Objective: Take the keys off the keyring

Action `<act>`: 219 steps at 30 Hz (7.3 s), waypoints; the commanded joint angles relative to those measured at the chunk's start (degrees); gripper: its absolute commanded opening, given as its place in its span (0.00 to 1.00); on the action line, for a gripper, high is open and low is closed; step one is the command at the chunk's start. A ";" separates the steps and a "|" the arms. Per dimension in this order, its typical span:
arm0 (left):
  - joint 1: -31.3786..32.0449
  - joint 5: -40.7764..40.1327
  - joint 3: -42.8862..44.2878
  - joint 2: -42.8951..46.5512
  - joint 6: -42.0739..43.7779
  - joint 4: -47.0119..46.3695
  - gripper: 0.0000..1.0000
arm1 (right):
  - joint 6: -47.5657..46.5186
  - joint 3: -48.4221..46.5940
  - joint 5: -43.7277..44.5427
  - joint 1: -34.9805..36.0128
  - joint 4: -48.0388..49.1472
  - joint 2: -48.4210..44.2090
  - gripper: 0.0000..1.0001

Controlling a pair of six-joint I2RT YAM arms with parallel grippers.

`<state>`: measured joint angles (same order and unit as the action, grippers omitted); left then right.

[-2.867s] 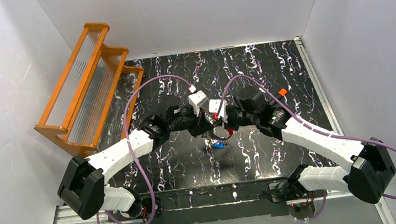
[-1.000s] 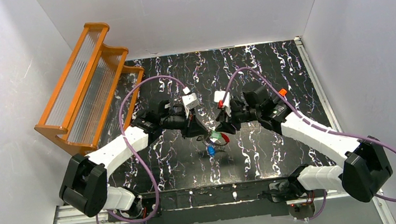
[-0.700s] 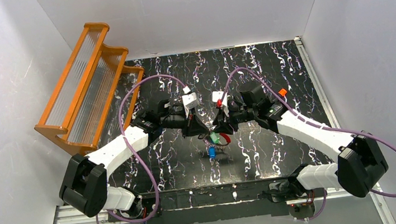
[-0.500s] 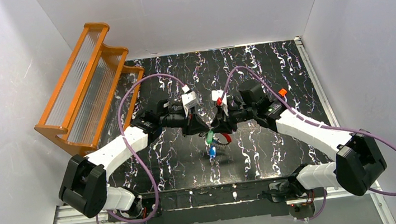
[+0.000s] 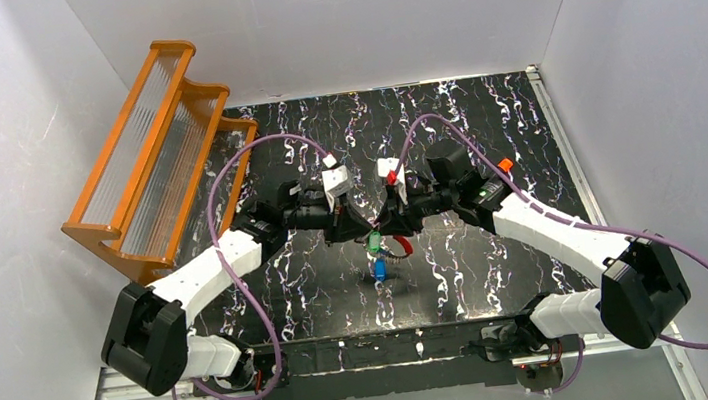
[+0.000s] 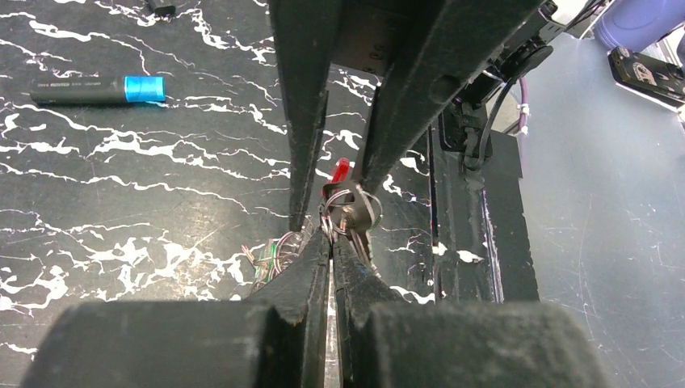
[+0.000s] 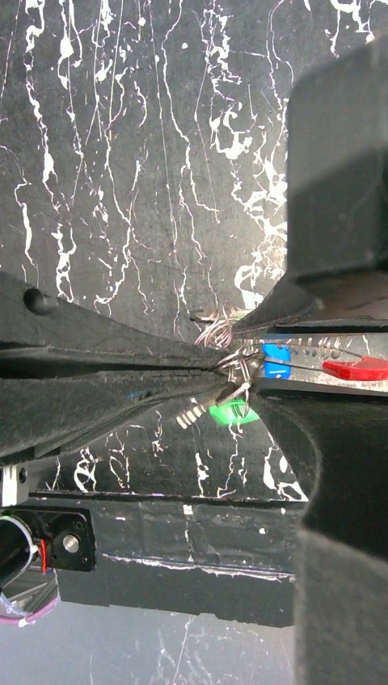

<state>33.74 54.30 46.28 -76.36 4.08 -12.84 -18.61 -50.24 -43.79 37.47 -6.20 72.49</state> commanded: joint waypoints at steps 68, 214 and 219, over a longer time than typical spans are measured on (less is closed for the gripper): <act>12.84 -50.80 -3.17 7.86 -21.68 0.64 0.00 | 8.66 -0.29 15.51 -0.05 0.11 -5.07 0.01; 16.28 -26.97 -2.34 16.40 35.89 12.49 0.00 | 11.97 14.72 -9.09 -1.96 27.88 -5.02 0.49; 16.19 -25.78 -2.63 17.10 35.65 12.09 0.00 | 13.71 15.72 -10.30 -1.89 33.20 -3.27 0.46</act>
<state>50.35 25.23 41.87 -60.55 39.16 -0.43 -5.82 -34.83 -50.50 35.68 19.68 68.29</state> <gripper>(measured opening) 0.014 0.478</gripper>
